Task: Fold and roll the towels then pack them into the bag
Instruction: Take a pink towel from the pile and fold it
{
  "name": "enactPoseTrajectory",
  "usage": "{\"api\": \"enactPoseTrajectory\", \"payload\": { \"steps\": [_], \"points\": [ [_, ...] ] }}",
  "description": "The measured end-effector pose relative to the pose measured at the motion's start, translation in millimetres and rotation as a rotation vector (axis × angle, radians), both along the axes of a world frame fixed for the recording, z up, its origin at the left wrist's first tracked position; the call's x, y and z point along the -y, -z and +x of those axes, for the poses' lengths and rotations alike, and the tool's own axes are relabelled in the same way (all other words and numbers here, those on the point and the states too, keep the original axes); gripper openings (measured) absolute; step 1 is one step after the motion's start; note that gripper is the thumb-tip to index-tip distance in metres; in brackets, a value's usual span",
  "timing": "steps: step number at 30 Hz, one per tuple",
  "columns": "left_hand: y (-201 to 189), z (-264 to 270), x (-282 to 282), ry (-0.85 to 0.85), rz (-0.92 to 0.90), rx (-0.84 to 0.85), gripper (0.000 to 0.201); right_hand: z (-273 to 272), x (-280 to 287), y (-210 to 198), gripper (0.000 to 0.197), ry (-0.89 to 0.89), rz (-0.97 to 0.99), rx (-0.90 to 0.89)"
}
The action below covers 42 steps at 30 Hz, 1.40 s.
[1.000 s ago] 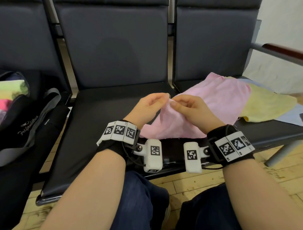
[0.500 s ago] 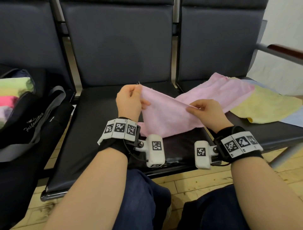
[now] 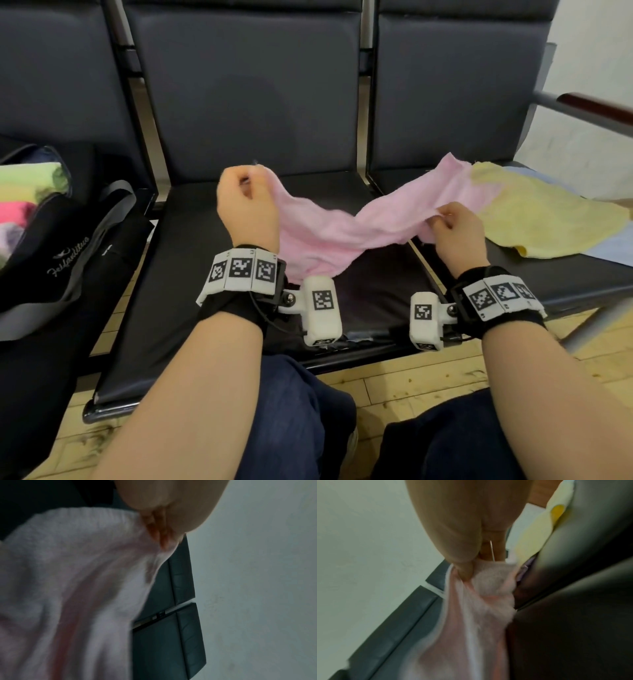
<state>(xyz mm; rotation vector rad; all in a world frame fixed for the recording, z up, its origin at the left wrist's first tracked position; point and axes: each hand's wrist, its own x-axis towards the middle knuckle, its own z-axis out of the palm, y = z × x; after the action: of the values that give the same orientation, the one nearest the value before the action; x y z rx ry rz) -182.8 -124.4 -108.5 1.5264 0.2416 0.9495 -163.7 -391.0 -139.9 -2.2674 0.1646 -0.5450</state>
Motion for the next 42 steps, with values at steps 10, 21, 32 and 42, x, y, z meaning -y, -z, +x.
{"api": "enactPoseTrajectory", "payload": {
  "steps": [10, 21, 32, 42],
  "points": [
    [0, -17, 42, 1.022, 0.449, -0.413, 0.01, -23, -54, -31, 0.009, -0.338, 0.316, 0.009],
    [-1, -8, 22, 0.537, 0.202, -0.194, 0.015, -13, -32, -16, 0.006, -0.408, 0.171, -0.114],
    [-6, -5, 1, 0.202, -0.089, 0.036, 0.009, 1, -7, 16, 0.013, -0.337, -0.067, -0.345],
    [-7, -3, 2, 0.101, -0.107, 0.071, 0.01, -13, -26, -12, 0.008, -0.369, 0.095, -0.335]
  ]
}}
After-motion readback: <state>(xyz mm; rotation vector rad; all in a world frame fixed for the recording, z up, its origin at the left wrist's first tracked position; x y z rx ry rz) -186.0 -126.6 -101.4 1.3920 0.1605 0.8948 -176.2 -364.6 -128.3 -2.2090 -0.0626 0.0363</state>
